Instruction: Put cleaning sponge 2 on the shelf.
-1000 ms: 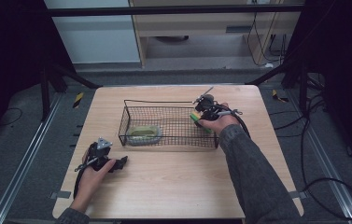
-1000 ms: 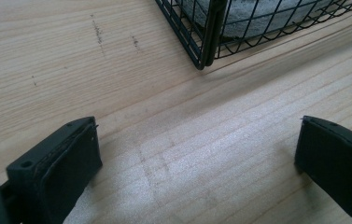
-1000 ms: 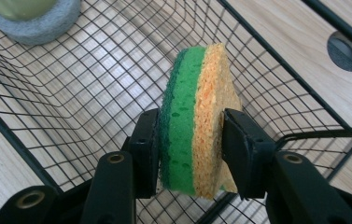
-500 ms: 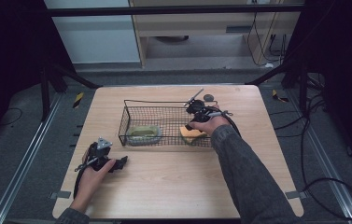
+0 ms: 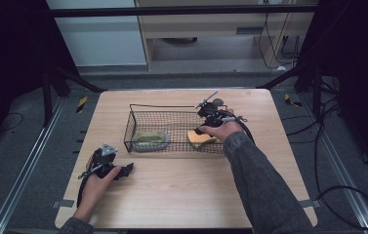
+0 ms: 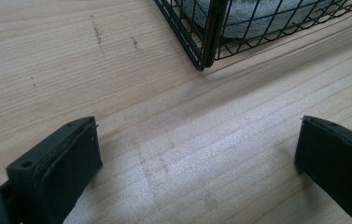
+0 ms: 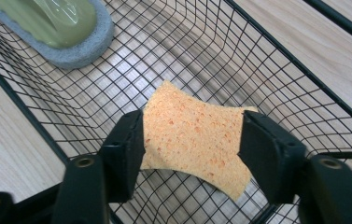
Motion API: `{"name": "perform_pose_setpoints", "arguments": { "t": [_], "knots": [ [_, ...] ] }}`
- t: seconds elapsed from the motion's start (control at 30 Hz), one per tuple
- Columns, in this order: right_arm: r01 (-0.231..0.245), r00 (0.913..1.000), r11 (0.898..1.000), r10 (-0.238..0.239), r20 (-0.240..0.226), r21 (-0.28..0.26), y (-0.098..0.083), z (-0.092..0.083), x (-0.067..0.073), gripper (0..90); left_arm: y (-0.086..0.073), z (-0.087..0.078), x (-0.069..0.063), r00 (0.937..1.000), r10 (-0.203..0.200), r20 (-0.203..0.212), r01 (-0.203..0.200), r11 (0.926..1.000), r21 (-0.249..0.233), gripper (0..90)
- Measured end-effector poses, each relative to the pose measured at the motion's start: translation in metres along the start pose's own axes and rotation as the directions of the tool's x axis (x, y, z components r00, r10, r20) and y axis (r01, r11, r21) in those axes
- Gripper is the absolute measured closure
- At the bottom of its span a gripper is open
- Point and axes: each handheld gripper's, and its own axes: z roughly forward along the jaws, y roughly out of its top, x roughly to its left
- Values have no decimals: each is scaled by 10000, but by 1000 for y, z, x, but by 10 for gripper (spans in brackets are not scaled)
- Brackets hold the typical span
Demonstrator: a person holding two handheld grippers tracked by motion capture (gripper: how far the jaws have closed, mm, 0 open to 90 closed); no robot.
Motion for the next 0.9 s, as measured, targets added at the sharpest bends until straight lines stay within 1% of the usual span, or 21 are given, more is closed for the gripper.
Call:
{"name": "perform_pose_setpoints", "arguments": {
  "t": [0.03,0.07,0.1,0.13,0.17,0.2,0.23,0.3,0.4,0.47,0.5,0.53,0.57,0.6,0.63,0.67,0.77,0.8,0.9],
  "knots": [
    [-91,9999,9998,93,61,-176,-2,-3,0,335,0,0,0,10000,0,1,0,10000,-1,0],
    [-91,9999,9998,93,61,-176,-2,-3,0,335,0,0,0,10000,3,1,-3,10000,2,0],
    [-117,9999,9996,118,52,-238,-2,-5,0,306,0,0,0,10000,3,-1,-3,10000,0,0],
    [-106,9999,9993,111,117,-372,-3,-6,0,272,0,0,0,10000,27,-4,-27,10000,-3,0],
    [-132,9994,9983,149,300,-565,-5,-9,1,212,0,0,0,10000,-4,3,4,10000,-1,0],
    [-132,9994,9983,149,300,-565,-5,-9,1,212,0,0,0,10000,-4,3,4,10000,-1,0],
    [-173,9989,9968,207,426,-776,-7,-13,2,159,0,0,0,10000,30,3,-30,10000,30,0],
    [-281,9980,9946,335,528,-996,-10,-16,3,113,0,0,0,10000,31,2,-31,10000,30,0],
    [-323,9969,9927,403,671,-1165,-16,-22,4,85,0,0,0,10000,33,1,-33,10000,32,0],
    [-332,9967,9922,417,691,-1203,-19,-24,4,83,0,0,0,10000,30,1,-30,10000,32,0],
    [-332,9959,9899,443,786,-1375,-25,-30,4,73,0,0,0,10000,38,-1,-38,10000,33,0],
    [-332,9959,9899,443,786,-1375,-25,-30,4,73,0,0,0,10000,38,-1,-38,10000,33,0],
    [-396,9953,9873,526,815,-1541,-31,-36,2,67,0,0,0,10000,32,-2,-32,10000,32,0],
    [-396,9953,9873,526,815,-1541,-31,-36,2,67,0,0,0,10000,32,-2,-32,10000,32,0],
    [-466,9943,9843,621,866,-1703,-36,-42,0,63,0,0,0,10000,32,0,-32,10000,33,0],
    [-467,9939,9829,636,904,-1780,-39,-45,-1,60,0,0,0,10000,32,0,-32,10000,33,0],
    [-671,9912,9795,872,994,-1901,-49,-53,-3,60,0,0,0,10000,67,-7,-67,10000,35,0],
    [-671,9912,9795,872,994,-1901,-49,-53,-3,60,0,0,0,10000,67,-7,-67,10000,35,0],
    [-678,9917,9794,871,949,-1902,-59,-59,-6,93,0,0,0,10000,70,-8,-70,10000,36,0]
  ]
}}
